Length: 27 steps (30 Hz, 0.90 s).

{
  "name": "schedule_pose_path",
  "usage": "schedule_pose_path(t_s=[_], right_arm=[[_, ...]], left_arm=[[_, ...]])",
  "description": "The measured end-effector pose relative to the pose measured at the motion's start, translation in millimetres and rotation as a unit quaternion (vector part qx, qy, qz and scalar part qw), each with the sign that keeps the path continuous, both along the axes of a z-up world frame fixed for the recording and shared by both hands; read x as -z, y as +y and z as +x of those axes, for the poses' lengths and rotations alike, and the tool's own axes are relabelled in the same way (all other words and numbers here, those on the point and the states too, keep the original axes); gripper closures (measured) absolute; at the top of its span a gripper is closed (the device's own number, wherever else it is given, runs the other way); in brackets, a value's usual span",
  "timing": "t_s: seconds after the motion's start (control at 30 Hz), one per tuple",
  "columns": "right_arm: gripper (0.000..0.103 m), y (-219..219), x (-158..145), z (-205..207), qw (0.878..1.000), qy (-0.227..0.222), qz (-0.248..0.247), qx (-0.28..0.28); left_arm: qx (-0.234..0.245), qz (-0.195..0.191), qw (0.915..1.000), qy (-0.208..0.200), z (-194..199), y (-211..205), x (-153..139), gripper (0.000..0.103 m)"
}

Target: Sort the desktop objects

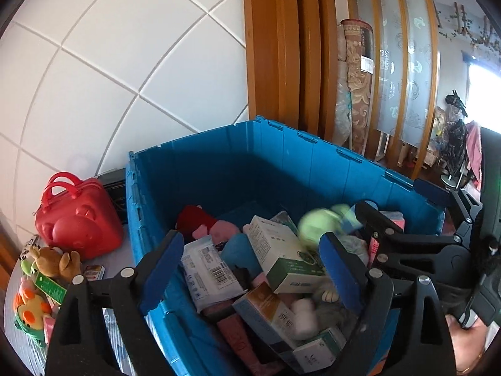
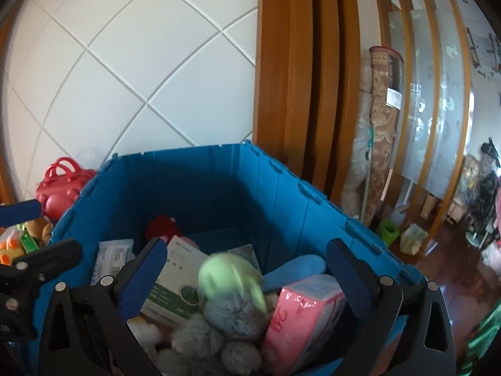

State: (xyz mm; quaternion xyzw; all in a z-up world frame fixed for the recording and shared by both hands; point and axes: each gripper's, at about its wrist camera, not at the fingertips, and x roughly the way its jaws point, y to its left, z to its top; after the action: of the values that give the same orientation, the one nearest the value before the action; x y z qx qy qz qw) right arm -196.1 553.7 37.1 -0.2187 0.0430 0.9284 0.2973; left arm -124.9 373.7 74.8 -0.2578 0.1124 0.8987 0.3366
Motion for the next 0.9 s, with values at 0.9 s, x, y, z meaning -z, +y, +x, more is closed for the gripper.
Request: schedule_pose_path(t_s=[0.9], right_arm=[[0.000,-160.6,-25.4,66.6,0.999,-0.004,-0.003,0.041]], left_arm=[[-0.043,0.076,0.9959,0.022,54.4,-155.0,-12.3,0.001]])
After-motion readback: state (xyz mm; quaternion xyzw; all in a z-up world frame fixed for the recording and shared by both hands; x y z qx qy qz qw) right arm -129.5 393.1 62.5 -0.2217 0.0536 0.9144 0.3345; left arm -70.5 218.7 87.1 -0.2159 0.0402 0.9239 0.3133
